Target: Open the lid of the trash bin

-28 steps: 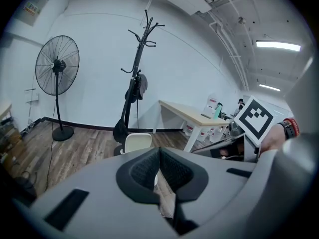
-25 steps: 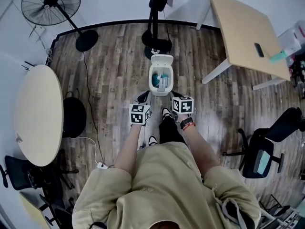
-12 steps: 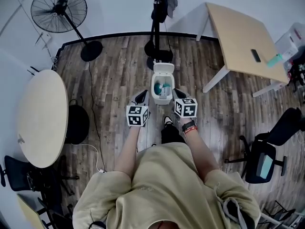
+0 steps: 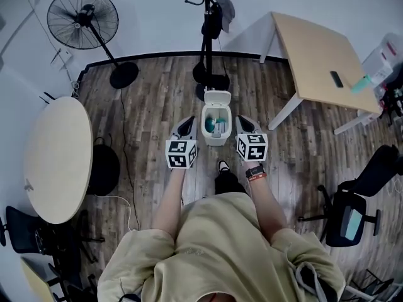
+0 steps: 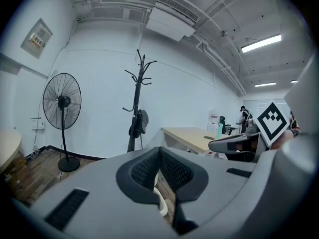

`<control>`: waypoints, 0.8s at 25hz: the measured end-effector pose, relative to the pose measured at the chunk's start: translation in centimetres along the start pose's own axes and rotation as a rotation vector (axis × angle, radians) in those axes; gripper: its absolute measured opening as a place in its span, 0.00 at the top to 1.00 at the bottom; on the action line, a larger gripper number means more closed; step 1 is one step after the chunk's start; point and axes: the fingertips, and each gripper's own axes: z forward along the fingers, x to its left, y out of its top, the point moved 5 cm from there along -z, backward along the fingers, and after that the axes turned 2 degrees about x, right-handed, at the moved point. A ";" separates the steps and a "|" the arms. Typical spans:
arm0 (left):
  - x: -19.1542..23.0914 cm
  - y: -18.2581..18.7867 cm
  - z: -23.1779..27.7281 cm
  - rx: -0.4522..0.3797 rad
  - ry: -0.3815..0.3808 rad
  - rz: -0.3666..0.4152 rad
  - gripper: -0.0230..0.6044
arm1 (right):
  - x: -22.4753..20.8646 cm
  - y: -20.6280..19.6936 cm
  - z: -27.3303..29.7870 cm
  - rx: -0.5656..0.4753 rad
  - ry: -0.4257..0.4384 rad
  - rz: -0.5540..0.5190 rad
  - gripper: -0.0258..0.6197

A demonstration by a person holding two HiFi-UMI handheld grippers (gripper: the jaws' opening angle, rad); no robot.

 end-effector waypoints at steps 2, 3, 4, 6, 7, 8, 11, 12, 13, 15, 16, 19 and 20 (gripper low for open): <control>-0.2 1.1 -0.2 -0.026 0.002 0.008 0.93 | -0.2 1.1 -0.6 -0.031 -0.006 -0.001 0.94; -0.3 1.7 -0.3 -0.039 0.005 0.012 0.93 | -0.3 1.6 -0.9 -0.047 -0.008 0.003 0.94; -0.3 2.3 -0.5 -0.050 0.008 0.017 0.93 | -0.4 2.1 -1.2 -0.062 -0.009 0.007 0.94; -0.4 3.3 -0.8 -0.071 0.012 0.026 0.93 | -0.4 3.1 -1.7 -0.090 -0.009 0.015 0.94; -0.5 3.9 -1.0 -0.083 0.013 0.031 0.93 | -0.3 3.6 -2.0 -0.103 -0.008 0.017 0.94; -0.6 4.4 -1.2 -0.094 0.015 0.036 0.93 | -0.3 4.1 -2.2 -0.115 -0.006 0.016 0.94; -0.6 5.8 -1.8 -0.124 0.029 0.046 0.93 | 0.1 5.6 -2.9 -0.148 0.000 0.003 0.94; -0.6 6.2 -2.0 -0.132 0.032 0.046 0.93 | 0.3 6.1 -3.1 -0.158 0.002 -0.004 0.94; -0.6 6.5 -2.1 -0.139 0.035 0.045 0.93 | 0.5 6.6 -3.2 -0.168 0.004 -0.013 0.94; -0.7 7.2 -2.3 -0.152 0.039 0.050 0.93 | 0.8 7.3 -3.5 -0.187 0.006 -0.026 0.94; -0.8 7.4 -2.4 -0.157 0.040 0.053 0.93 | 0.9 7.6 -3.7 -0.196 0.009 -0.028 0.94; -1.0 7.9 -2.7 -0.163 0.040 0.059 0.93 | 1.2 8.4 -4.1 -0.218 0.020 -0.020 0.94; -1.0 7.9 -2.7 -0.161 0.040 0.062 0.93 | 1.3 8.6 -4.2 -0.223 0.023 -0.020 0.94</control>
